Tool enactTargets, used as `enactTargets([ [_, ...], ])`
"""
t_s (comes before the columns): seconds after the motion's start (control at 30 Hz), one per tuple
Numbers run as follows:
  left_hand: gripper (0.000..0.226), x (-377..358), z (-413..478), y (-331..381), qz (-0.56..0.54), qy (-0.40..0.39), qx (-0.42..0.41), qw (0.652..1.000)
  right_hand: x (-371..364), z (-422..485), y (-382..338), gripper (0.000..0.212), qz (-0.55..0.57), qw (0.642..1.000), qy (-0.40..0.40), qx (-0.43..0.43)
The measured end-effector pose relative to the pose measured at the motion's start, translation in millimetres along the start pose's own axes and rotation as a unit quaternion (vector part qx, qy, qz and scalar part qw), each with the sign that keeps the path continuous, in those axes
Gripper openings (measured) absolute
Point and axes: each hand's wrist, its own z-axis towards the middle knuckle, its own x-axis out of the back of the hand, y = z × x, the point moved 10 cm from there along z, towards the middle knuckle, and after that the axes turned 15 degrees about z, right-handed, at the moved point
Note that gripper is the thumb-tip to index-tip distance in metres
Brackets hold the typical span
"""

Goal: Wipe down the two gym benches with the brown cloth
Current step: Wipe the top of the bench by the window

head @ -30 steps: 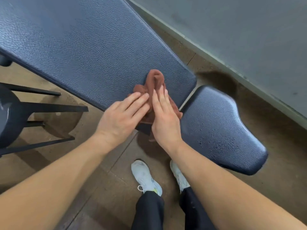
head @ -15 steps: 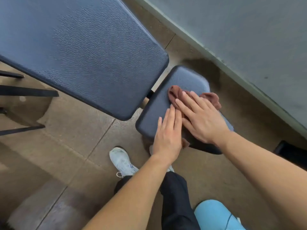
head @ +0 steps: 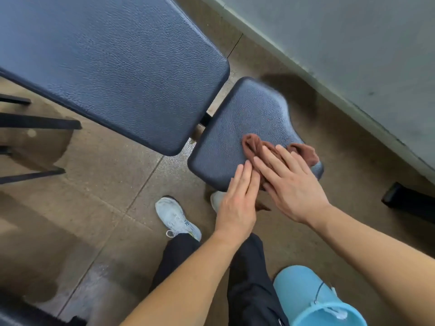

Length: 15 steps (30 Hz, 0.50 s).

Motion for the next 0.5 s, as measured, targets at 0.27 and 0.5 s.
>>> enactTargets([
  [0.27, 0.055, 9, 43, -107, 0.073, -0.005, 0.11, 0.991, -12, 111, -41, 0.059, -0.002, 0.999, -0.017, 0.044],
  [0.5, 0.052, 9, 133, -82, 0.027, 0.048, 0.155, 0.986, 38, 157, 15, 0.061, 0.023, 0.999, 0.047, -0.009],
])
